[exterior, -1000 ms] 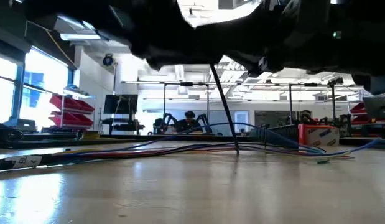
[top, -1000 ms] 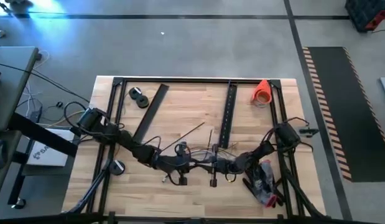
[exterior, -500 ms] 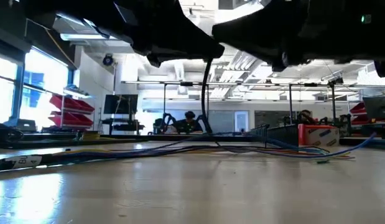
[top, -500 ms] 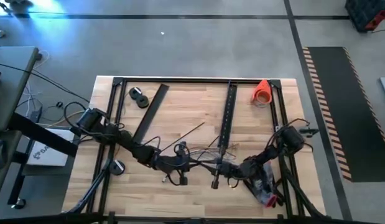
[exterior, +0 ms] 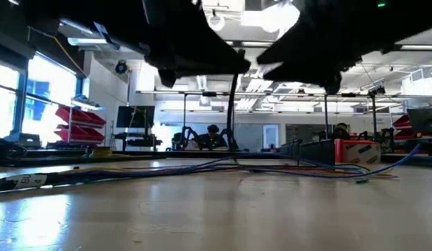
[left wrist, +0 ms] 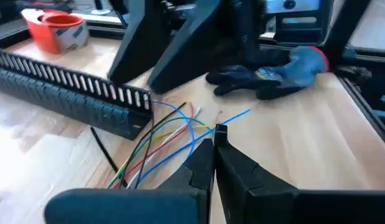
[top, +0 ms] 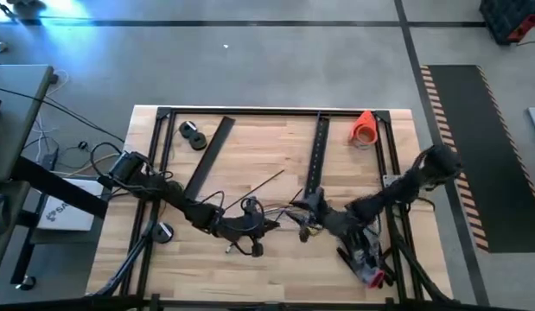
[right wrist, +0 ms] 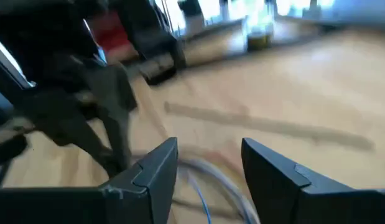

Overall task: Ziptie cables
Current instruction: Wrap the left black zip tie on the cables

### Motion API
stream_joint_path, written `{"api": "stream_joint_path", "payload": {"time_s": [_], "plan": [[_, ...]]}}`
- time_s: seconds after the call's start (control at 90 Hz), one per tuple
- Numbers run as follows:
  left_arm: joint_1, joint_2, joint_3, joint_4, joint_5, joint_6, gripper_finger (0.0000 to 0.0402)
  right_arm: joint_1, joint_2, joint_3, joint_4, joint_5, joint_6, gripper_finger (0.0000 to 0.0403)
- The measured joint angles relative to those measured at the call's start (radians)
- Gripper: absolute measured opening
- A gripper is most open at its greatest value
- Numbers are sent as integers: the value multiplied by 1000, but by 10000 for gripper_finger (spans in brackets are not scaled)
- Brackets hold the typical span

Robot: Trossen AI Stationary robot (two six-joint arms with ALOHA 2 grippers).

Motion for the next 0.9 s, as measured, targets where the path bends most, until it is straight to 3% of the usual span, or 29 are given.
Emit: {"api": "stream_joint_path", "payload": {"time_s": [0.1, 0.189, 0.422, 0.544, 0.689, 0.9], "plan": [[2, 20, 0, 19, -4, -24, 0, -72, 28, 113, -347, -135, 113, 117], [2, 30, 0, 45, -9, -27, 0, -108, 58, 176, -549, -181, 148, 93], [1, 30, 0, 56, -11, -37, 0, -129, 63, 198, -811, -275, 209, 57], [1, 30, 0, 62, -12, -69, 0, -127, 56, 198, -978, -275, 261, 53], [2, 30, -1, 77, -12, -98, 0, -91, 6, 197, -1014, -239, 265, 53], [6, 35, -1, 148, -50, -149, 0, 6, -51, 197, -821, -152, 134, 53]]}}
